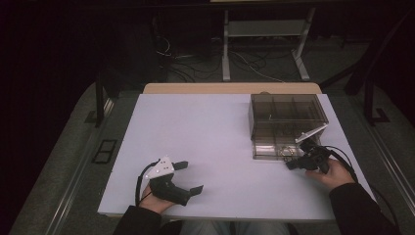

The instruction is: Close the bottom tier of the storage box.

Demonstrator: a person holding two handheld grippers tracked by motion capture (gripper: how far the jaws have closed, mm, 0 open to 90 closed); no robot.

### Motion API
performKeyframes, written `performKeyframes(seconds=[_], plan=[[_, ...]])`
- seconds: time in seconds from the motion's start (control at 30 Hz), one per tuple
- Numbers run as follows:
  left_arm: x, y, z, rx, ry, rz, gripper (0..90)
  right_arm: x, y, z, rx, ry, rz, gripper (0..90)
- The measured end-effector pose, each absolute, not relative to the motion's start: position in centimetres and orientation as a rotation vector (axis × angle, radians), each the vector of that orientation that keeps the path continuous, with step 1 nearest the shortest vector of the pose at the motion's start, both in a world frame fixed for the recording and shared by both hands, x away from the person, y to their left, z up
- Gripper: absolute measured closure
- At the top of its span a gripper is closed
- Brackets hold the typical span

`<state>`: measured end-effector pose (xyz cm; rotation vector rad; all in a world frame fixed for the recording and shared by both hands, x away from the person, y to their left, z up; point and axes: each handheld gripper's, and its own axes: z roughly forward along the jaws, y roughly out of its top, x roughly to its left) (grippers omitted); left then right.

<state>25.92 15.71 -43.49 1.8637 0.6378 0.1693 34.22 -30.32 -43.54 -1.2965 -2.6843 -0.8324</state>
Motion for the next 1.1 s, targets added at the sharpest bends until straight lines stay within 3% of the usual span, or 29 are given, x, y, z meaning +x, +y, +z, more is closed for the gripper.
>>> performKeyframes(seconds=[1.1], plan=[[25.93,15.72,-43.49,1.864,0.638,0.169,0.0,35.07,-30.39,-43.59,-1.322,-2.668,-0.842,89.0]])
